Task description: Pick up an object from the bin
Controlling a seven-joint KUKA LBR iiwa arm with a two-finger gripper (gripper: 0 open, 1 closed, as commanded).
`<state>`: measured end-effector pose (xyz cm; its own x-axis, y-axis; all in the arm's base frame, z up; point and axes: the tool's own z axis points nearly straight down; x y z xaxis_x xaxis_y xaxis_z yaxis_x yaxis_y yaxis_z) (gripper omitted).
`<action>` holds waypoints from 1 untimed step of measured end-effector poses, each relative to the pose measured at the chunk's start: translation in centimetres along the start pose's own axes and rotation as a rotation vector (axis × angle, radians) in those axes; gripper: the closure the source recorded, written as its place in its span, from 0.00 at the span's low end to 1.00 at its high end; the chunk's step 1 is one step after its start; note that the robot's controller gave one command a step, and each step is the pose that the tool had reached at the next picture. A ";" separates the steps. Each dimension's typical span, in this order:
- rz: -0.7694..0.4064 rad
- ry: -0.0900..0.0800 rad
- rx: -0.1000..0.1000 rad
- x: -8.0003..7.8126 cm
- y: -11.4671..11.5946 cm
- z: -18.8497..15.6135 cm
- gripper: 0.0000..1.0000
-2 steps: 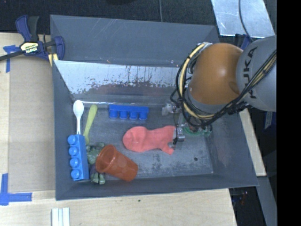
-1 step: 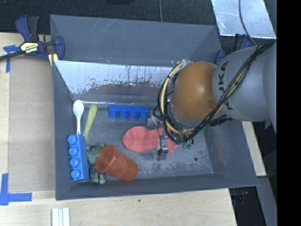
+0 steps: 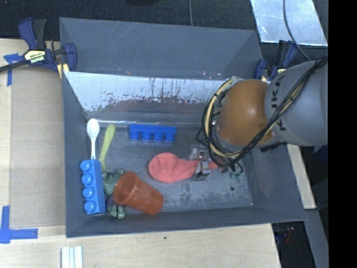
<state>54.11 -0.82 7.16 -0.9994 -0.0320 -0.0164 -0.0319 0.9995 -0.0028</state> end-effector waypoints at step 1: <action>0.000 0.000 0.000 0.0 0.0 0.0 1.00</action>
Offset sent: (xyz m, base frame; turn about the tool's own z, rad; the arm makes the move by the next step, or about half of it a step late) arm -0.0118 0.0140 0.2035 -0.3334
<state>54.11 -0.81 7.16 -0.9994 -0.0316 -0.0164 -0.0316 0.9995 -0.0028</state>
